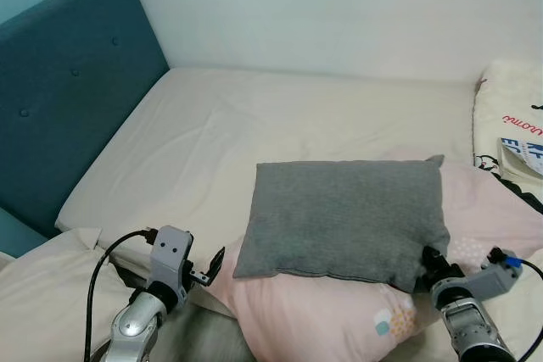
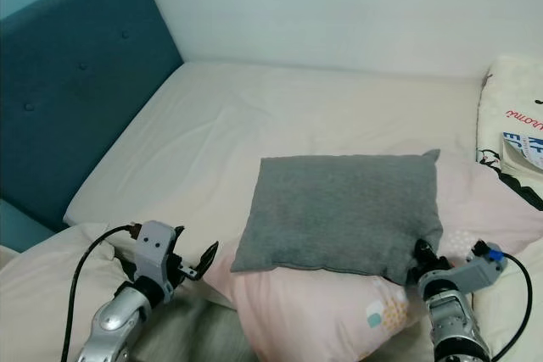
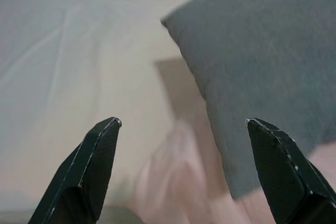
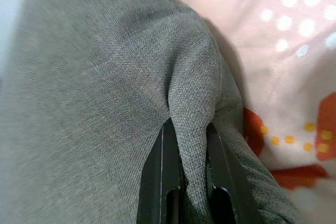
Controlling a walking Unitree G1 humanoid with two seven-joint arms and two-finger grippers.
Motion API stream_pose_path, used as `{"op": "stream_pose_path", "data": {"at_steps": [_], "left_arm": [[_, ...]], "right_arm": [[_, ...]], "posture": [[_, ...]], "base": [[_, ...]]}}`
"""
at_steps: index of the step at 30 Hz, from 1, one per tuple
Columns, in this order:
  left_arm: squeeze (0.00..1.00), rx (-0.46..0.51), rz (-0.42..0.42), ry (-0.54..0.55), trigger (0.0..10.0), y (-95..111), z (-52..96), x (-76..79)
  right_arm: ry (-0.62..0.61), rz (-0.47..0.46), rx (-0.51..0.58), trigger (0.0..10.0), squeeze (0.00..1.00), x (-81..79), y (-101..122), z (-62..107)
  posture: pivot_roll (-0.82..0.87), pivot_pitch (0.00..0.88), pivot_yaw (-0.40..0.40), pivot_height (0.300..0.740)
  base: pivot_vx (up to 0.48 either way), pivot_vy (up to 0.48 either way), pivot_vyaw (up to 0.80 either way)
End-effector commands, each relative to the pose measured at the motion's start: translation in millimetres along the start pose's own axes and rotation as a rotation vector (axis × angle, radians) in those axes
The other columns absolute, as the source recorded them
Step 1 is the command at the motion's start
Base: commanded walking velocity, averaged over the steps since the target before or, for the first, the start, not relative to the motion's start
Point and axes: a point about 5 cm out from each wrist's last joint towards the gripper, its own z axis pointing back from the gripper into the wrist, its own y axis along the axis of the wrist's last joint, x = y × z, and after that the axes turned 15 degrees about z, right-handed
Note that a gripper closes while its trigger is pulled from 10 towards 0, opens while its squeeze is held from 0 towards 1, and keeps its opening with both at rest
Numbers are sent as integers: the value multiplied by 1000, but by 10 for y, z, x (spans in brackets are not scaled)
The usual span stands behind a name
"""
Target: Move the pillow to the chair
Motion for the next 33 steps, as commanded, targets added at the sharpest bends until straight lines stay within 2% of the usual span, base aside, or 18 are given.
{"op": "stream_pose_path", "data": {"at_steps": [1,3,4,5,6,7,9,10,11,12,13,14,15,16,18,26,27,33], "left_arm": [[0,-30,2,29,10000,-58,32,-42],[0,-22,7,39,10000,-44,-2,-40],[0,-5,28,58,10000,-8,-82,-29],[0,-5,28,58,10000,-8,-82,-29],[0,7,55,78,10000,18,-130,-33],[0,7,55,78,10000,18,-130,-33],[0,16,122,148,10000,54,-224,-72],[0,16,122,148,10000,54,-224,-72],[0,17,160,195,10000,66,-262,-106],[0,17,160,195,10000,66,-262,-106],[0,10,198,253,10000,68,-293,-154],[0,10,198,253,10000,68,-293,-154],[0,-9,223,330,10000,63,-329,-218],[0,-9,223,330,10000,63,-329,-218],[0,-42,227,368,10000,36,-343,-250],[0,-135,186,414,10000,-105,-297,-271],[0,-148,207,437,10000,-202,-209,-287],[0,-155,253,462,10000,-287,-140,-288]], "right_arm": [[81,11,-42,0,0,-188,-110,-52],[137,25,4,0,0,-289,1,-111],[265,62,104,0,0,-545,279,-230],[265,62,104,0,0,-545,279,-230],[333,115,168,0,0,-703,473,-280],[333,115,168,0,0,-703,473,-280],[442,171,284,0,0,-982,828,-328],[442,171,284,0,0,-982,828,-328],[486,192,334,0,0,-1107,973,-332],[486,192,334,0,0,-1107,973,-332],[541,211,376,0,0,-1250,1097,-322],[541,211,376,0,0,-1250,1097,-322],[664,269,437,0,0,-1561,1240,-270],[664,269,437,0,0,-1561,1240,-270],[752,336,449,0,0,-1785,1234,-223],[804,404,393,0,0,-1918,1019,-224],[856,398,371,0,0,-2002,920,-164],[910,393,360,0,0,-2079,865,-98]], "posture": [[118,145,141,700],[110,138,135,700],[86,116,124,700],[86,116,124,700],[79,111,117,700],[79,111,117,700],[65,95,104,700],[65,95,104,700],[56,82,102,700],[56,82,102,700],[48,75,100,700],[48,75,100,700],[34,52,90,700],[34,52,90,700],[31,45,87,700],[35,31,77,700],[39,28,74,700],[44,26,69,700]], "base": [[0,0,0],[0,0,0],[0,0,0],[0,0,0],[0,0,625],[0,0,625],[0,0,778],[0,0,775],[0,0,775],[0,0,775],[0,0,781],[0,0,781],[0,0,781],[0,0,781],[0,0,775],[-282,0,780],[0,0,781],[0,0,781]]}}
